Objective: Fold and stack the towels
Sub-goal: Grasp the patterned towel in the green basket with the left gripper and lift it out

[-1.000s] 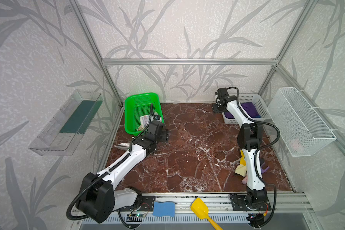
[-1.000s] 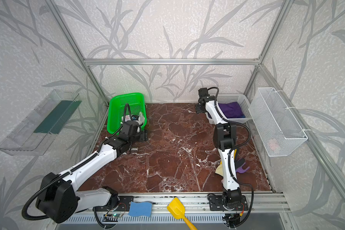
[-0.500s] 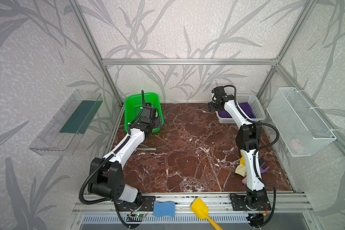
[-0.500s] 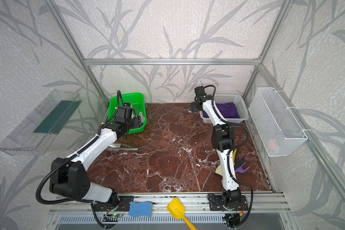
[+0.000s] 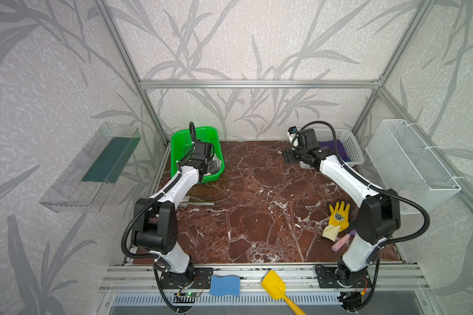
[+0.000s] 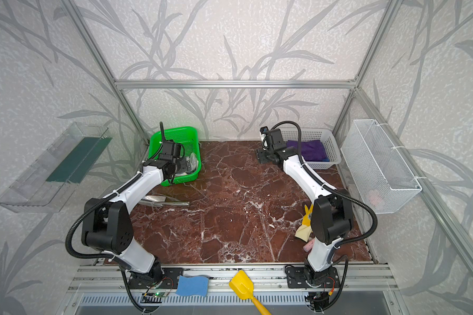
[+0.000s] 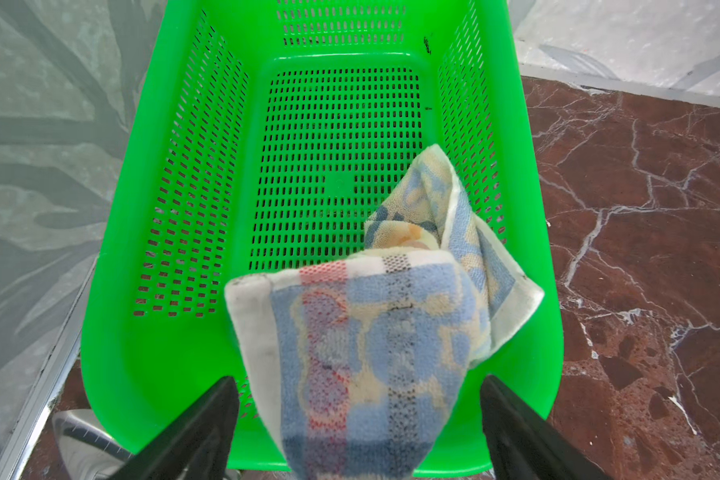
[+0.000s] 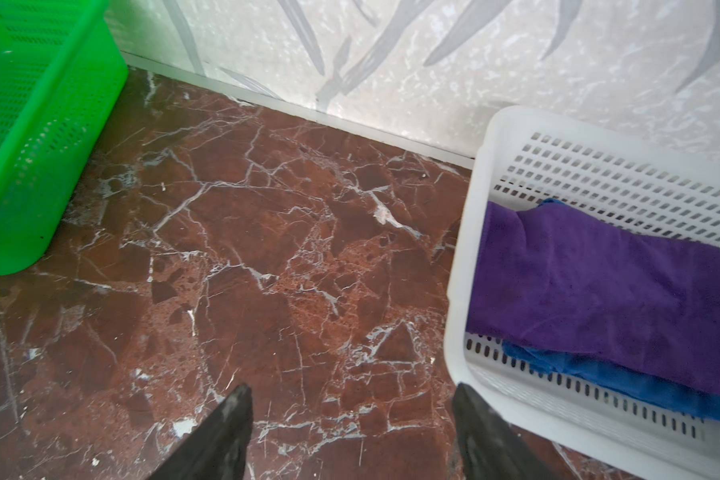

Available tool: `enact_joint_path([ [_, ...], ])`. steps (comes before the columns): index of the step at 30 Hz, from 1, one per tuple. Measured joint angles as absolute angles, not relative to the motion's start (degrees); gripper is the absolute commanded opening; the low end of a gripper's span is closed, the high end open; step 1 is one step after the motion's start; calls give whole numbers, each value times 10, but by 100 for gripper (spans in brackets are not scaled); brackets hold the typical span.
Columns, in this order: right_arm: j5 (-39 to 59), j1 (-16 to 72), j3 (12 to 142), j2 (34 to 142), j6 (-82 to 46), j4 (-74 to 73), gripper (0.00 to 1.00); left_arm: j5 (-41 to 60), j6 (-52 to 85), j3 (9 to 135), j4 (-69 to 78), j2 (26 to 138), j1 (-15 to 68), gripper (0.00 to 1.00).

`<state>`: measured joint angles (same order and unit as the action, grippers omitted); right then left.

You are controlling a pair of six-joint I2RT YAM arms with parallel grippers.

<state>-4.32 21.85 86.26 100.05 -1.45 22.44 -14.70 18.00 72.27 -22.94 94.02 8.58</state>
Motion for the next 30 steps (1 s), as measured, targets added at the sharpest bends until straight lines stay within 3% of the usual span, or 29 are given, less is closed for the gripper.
enact_joint_path([
  [6,-43,246,785,968,-25,208,75,-138,192,723,-227,969,83,75],
  [9,-47,259,764,952,-32,208,75,-135,196,718,-225,976,82,60],
  [12,-55,271,750,934,-36,208,75,-132,197,716,-220,977,82,36],
  [14,-60,278,740,920,-39,206,75,-131,194,716,-215,978,82,12],
  [16,-63,283,726,907,-46,203,75,-130,190,716,-211,980,82,0],
  [30,-80,298,701,896,-58,208,75,-119,114,721,-197,951,107,0],
])
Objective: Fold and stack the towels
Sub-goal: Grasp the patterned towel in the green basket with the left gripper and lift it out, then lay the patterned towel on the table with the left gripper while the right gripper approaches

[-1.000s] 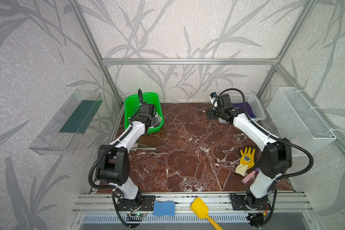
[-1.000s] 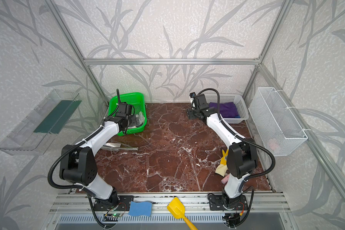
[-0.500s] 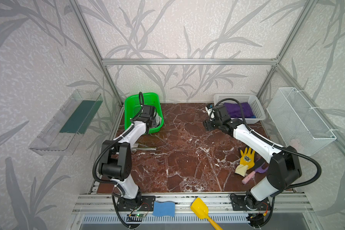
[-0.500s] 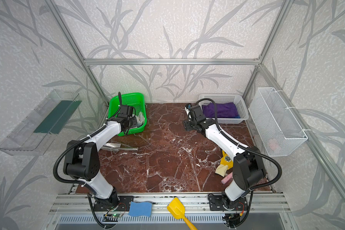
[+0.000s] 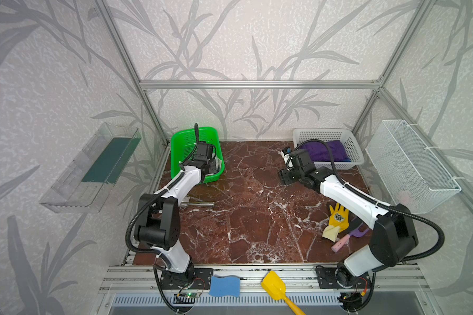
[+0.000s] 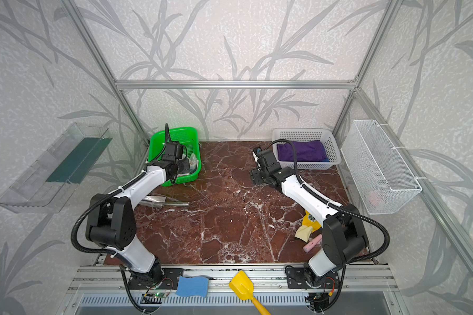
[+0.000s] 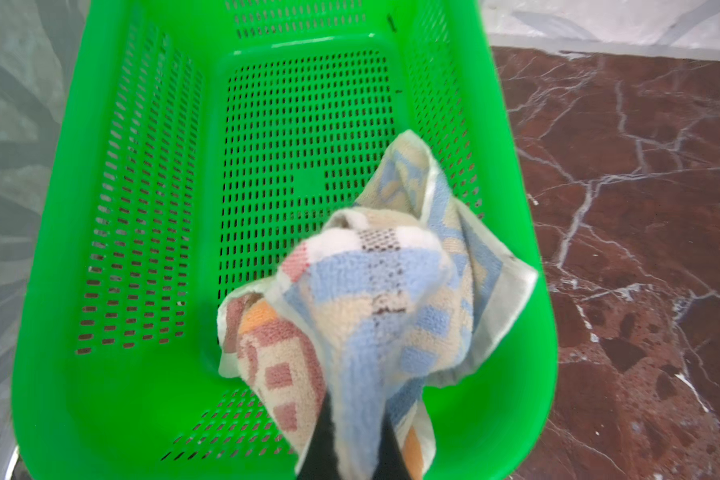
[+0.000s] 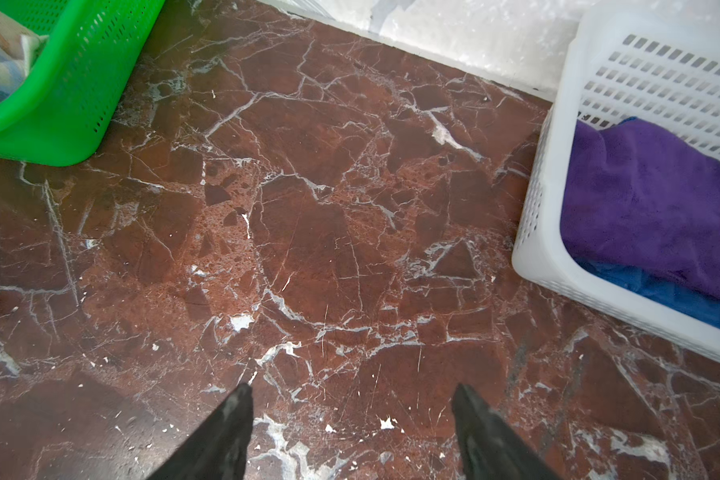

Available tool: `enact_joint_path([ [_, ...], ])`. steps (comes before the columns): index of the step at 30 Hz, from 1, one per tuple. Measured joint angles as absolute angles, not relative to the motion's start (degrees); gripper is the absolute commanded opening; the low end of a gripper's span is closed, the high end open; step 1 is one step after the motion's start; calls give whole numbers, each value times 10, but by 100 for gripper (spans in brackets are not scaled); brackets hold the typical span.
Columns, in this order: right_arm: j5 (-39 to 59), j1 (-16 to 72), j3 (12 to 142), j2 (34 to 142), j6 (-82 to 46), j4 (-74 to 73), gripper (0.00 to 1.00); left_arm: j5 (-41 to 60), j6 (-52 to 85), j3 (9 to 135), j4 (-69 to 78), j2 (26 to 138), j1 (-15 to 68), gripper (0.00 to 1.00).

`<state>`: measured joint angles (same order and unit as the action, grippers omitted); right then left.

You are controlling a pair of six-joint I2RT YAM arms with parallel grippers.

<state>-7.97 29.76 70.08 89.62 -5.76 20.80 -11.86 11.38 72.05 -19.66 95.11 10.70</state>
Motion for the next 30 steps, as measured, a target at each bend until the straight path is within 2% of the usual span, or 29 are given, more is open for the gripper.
enact_joint_path([
  [9,-124,296,637,887,-58,178,76,-110,11,680,-114,802,242,0],
  [16,-137,284,609,875,-60,150,76,-14,7,649,-88,744,295,0],
  [23,-141,265,570,850,-60,140,76,61,38,622,-69,778,333,0],
  [30,-124,263,552,842,-43,140,76,64,97,614,-61,879,341,0],
])
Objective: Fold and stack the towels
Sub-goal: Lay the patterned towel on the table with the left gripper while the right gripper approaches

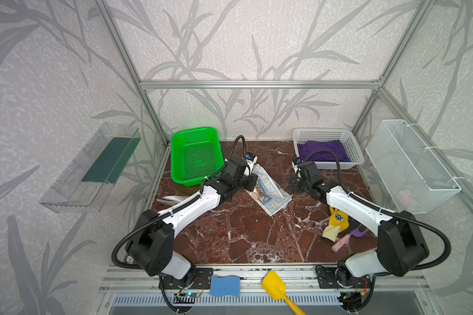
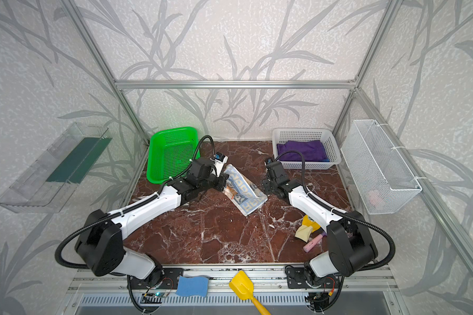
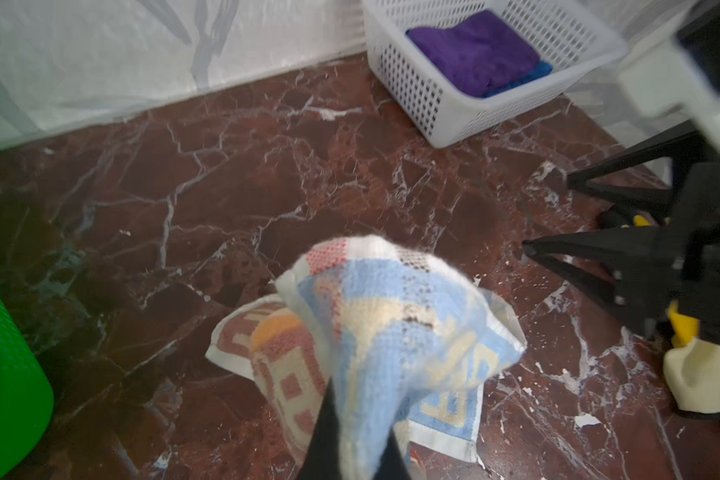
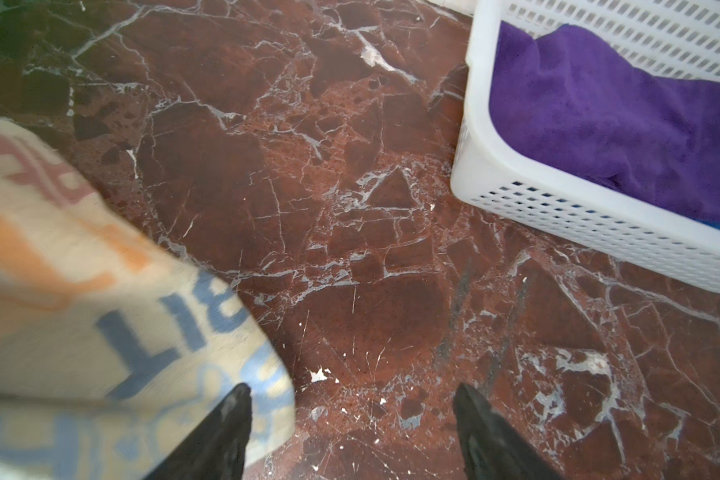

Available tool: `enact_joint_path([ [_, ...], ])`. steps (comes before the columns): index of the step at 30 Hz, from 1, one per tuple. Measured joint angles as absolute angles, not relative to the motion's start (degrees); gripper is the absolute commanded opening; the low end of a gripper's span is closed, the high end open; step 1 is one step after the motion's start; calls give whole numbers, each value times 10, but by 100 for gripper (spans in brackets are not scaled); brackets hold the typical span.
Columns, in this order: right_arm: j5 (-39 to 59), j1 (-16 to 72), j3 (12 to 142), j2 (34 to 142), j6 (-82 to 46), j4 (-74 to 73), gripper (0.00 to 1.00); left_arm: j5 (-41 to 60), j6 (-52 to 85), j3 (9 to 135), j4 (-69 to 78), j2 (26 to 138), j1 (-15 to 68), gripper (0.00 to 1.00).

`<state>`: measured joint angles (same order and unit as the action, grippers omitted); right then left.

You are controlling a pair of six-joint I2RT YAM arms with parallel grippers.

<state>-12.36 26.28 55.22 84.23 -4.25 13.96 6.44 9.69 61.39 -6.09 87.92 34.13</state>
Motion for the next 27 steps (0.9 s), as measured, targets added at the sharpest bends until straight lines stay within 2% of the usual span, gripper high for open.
enact_joint_path([
  [5,-97,263,547,843,-27,139,76,54,102,614,-72,922,341,3],
  [14,-44,263,546,856,-16,135,76,49,72,612,-96,927,341,13],
  [17,-38,263,550,858,-15,137,76,61,50,607,-104,929,343,24],
  [21,-38,263,566,859,-15,138,76,69,24,599,-115,940,353,49],
  [27,-39,263,578,861,-8,142,76,74,9,591,-137,947,361,68],
])
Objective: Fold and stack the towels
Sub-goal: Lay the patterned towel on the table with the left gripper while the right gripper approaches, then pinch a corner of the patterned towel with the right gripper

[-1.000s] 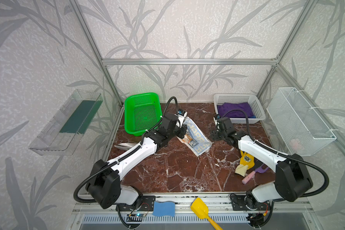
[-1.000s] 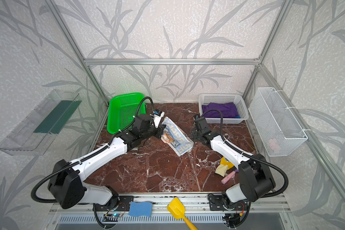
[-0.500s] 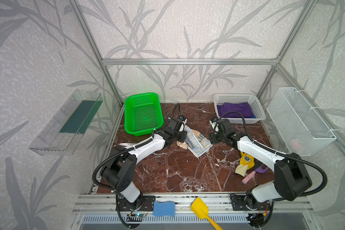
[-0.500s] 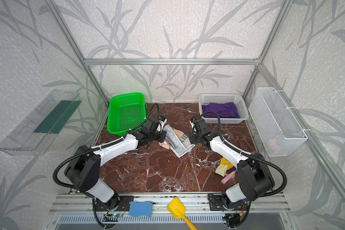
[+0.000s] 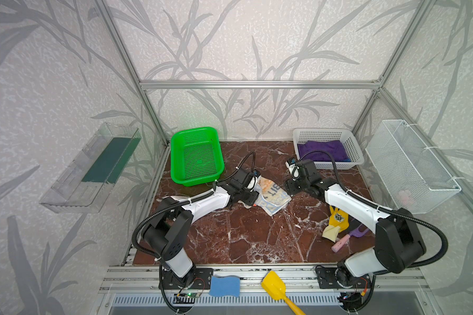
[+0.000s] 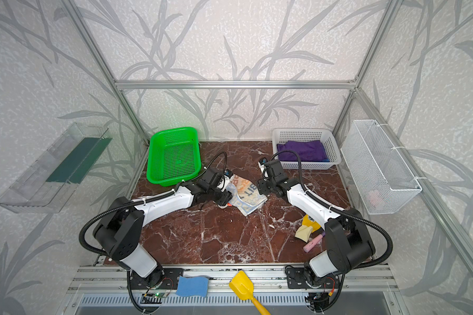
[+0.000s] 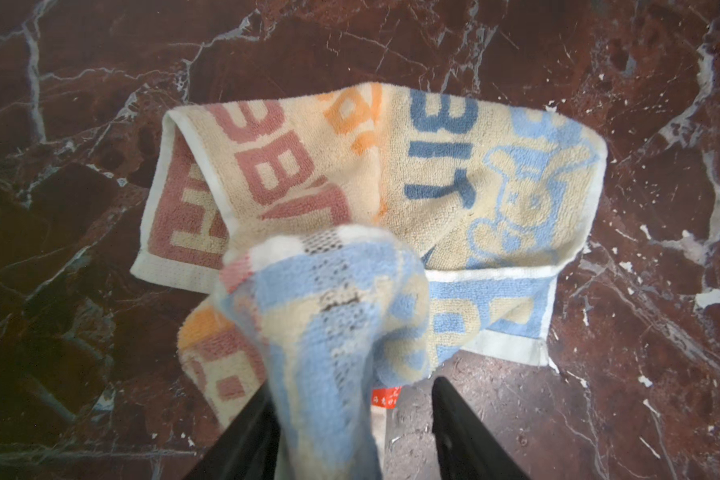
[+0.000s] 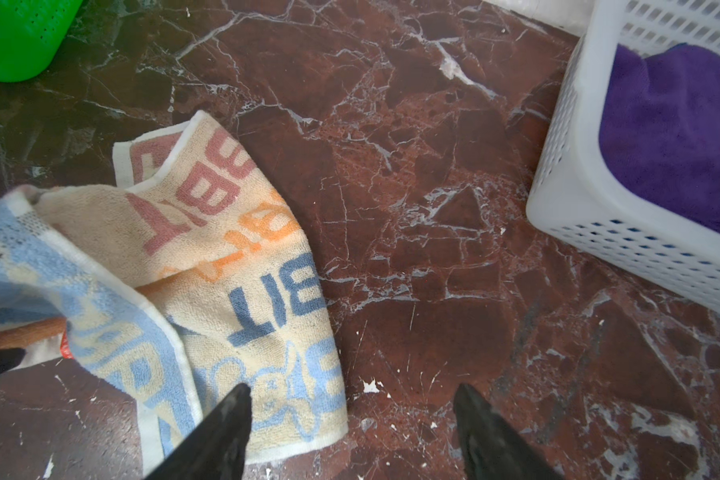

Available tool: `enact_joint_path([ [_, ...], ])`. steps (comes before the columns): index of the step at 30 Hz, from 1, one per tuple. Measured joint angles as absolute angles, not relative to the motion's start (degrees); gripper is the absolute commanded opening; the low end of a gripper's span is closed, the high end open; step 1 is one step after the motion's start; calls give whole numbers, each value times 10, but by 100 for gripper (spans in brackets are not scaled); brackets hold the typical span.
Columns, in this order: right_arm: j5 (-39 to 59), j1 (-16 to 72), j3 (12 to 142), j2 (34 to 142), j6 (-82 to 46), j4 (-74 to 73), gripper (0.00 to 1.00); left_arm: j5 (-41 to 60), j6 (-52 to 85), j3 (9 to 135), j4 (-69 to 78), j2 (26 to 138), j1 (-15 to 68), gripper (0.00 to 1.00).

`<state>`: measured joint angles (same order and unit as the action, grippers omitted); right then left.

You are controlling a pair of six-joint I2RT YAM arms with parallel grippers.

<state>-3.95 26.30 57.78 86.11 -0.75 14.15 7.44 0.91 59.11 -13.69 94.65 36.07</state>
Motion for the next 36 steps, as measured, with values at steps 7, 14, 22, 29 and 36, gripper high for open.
enact_joint_path([
  [7,-26,263,614,880,44,143,76,77,10,566,-137,926,361,99],
  [14,40,263,646,893,78,136,75,72,26,540,-120,885,361,99],
  [22,94,269,659,924,85,157,73,26,74,474,-73,808,348,98],
  [29,156,284,660,959,60,152,68,44,149,448,-37,770,279,92],
  [36,207,300,725,1048,-6,128,66,64,182,439,-30,736,265,91],
])
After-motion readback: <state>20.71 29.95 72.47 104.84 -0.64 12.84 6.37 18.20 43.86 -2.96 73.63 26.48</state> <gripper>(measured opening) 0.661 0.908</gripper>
